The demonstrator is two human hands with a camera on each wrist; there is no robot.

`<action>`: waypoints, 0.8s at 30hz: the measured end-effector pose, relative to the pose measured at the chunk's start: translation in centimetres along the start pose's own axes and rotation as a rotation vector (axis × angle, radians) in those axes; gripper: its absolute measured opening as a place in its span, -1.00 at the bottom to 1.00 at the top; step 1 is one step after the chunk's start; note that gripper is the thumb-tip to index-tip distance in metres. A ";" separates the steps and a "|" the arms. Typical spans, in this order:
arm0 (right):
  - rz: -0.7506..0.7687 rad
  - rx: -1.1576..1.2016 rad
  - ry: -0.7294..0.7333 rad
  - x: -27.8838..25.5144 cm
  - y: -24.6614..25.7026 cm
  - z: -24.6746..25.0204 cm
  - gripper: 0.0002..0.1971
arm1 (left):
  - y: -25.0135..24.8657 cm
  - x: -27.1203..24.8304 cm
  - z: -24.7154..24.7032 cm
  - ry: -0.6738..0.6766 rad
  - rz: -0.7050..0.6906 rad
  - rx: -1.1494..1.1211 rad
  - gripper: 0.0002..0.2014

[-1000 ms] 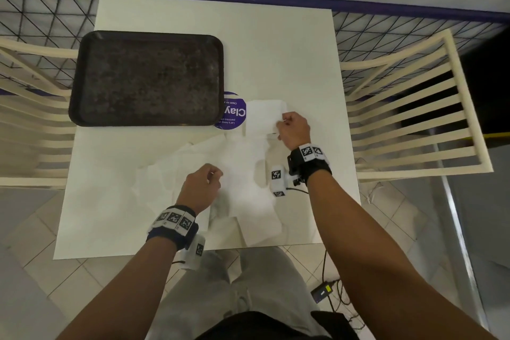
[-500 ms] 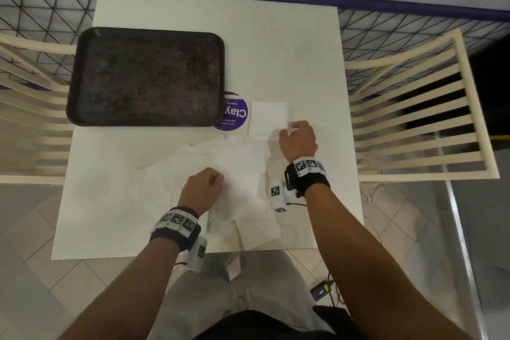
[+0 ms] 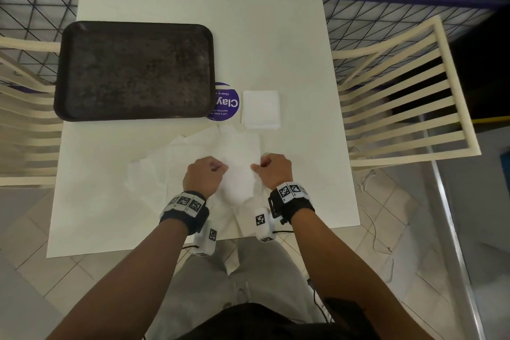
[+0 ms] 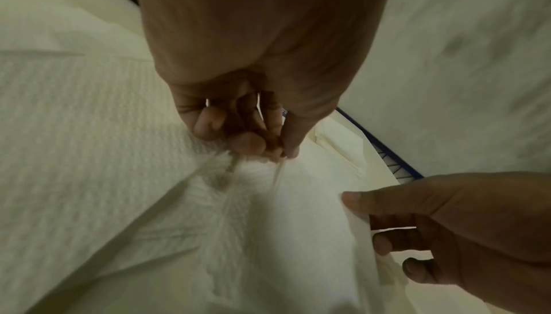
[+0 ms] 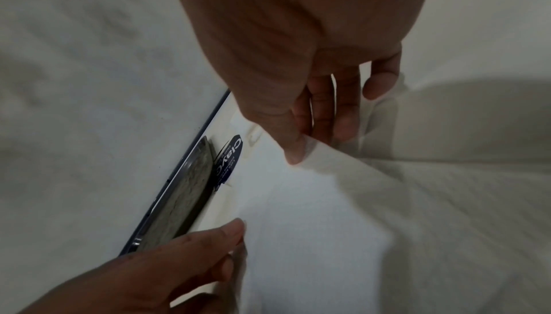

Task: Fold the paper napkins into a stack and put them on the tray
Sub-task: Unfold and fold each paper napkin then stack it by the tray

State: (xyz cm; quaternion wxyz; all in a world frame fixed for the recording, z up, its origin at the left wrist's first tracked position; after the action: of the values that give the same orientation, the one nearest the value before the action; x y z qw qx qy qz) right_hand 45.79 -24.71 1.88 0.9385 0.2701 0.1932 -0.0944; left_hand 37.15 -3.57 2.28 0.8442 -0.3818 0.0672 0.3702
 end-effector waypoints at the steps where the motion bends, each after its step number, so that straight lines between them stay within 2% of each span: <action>1: 0.009 0.011 -0.004 -0.1 0.1 0.1 -0.81 | -0.1 0.0 0.0 -0.006 0.007 -0.011 -0.87; 8: 0.040 0.147 -0.061 -1.2 -0.1 0.4 -0.70 | 0.3 -0.7 -0.4 0.015 0.037 -0.159 -0.92; 12: 0.007 0.244 -0.041 -1.7 -0.4 0.7 -0.70 | 0.6 -1.3 0.0 -0.005 0.111 -0.285 -0.84; 17: 0.015 0.287 -0.003 -2.1 -0.7 0.7 -0.65 | 0.4 -1.7 0.3 0.005 0.102 -0.307 -0.99; 19: 0.033 0.291 -0.003 -2.2 -0.8 0.7 -0.62 | 0.4 -1.8 0.3 0.006 0.103 -0.303 -0.94; 21: 0.046 0.292 0.002 -2.3 -0.7 0.7 -0.73 | 0.4 -1.9 0.3 0.006 0.110 -0.296 -0.92; 23: 0.027 0.323 0.016 -2.3 -0.6 0.7 -0.94 | 0.3 -2.0 0.2 0.015 0.107 -0.291 -0.91; 24: 0.011 0.331 0.004 -2.2 -0.7 0.7 -0.85 | 0.2 -2.1 0.2 0.024 0.104 -0.287 -0.92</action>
State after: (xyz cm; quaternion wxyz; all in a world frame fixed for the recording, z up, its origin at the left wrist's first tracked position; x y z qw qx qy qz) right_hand 43.77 -25.48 3.00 0.8812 0.4224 0.1754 -0.1191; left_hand 35.50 -4.52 3.11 0.7596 -0.4991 0.0432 0.4148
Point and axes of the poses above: each hand's wrist, its own x-axis towards the middle knuckle, its own z-axis out of the back of the hand, y = z × x, the point moved 7 cm from there along x, towards the middle knuckle, and after that the axes turned 13 degrees about -y, right-handed, at the moved point
